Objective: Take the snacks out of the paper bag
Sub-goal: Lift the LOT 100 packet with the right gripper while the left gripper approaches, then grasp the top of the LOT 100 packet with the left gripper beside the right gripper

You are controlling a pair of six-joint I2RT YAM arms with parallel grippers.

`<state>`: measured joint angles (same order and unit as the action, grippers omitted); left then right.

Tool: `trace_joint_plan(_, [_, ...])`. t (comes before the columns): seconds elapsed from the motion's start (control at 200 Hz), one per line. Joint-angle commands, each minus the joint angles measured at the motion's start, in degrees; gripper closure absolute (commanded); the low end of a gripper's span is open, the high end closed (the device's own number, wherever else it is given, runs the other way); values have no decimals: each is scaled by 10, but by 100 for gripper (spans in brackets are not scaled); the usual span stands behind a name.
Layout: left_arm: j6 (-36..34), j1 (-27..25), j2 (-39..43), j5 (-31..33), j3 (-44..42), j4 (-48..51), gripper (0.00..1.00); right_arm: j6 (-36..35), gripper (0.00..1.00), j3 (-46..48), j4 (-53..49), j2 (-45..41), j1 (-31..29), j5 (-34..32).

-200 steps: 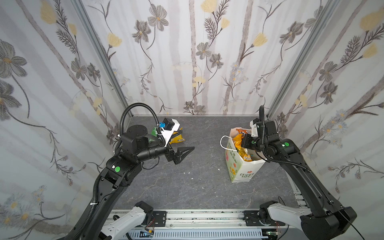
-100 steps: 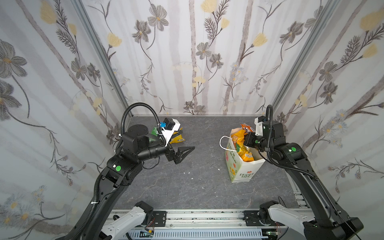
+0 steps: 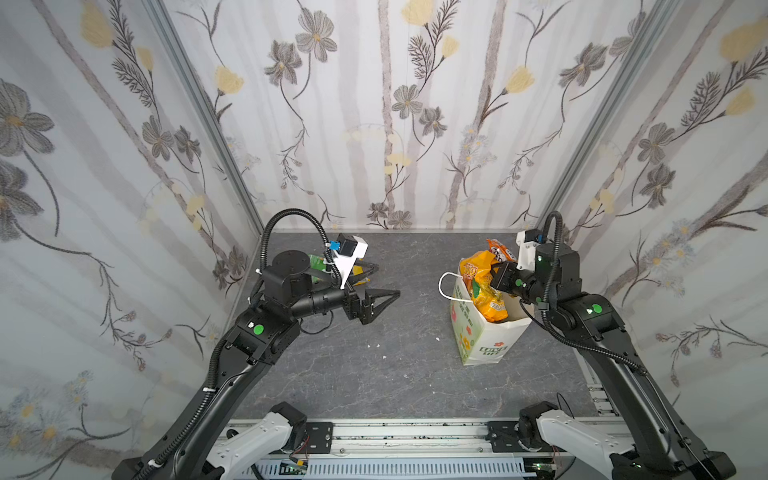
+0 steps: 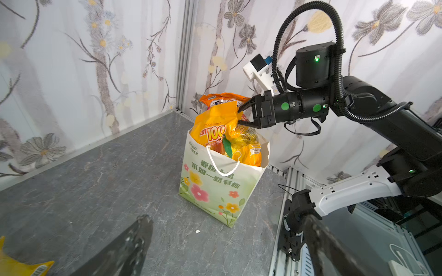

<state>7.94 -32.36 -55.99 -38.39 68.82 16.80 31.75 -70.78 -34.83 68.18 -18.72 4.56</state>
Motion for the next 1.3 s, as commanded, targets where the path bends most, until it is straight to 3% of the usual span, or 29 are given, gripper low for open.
trace_joint_plan(0.0, [53,-29,-19,7,-1,-80,0,18,100,-2,96,-7,0,14])
trace_joint_plan(0.27, [31,-126,-93,77,44,-94,2,24,100,-3,104,-26,7,15])
trace_joint_plan(0.48, [31,-158,-175,134,62,-177,4,58,100,19,143,-37,8,61])
trace_joint_plan(0.649, [-21,-160,-283,136,121,-191,8,82,100,55,173,-51,7,89])
trace_joint_plan(0.724, [-52,-162,-326,139,169,-168,15,88,100,72,180,-61,7,96])
trace_joint_plan(0.839, [-92,-168,-377,99,223,-132,23,89,100,87,187,-74,8,99])
trace_joint_plan(1.034, [-117,-173,-436,9,285,-77,27,90,100,86,189,-75,7,102])
trace_joint_plan(1.159, [-132,-174,-459,55,294,-56,30,89,100,86,191,-75,8,104])
trace_joint_plan(1.294, [-155,-177,-484,60,317,-22,32,89,100,86,191,-75,8,107])
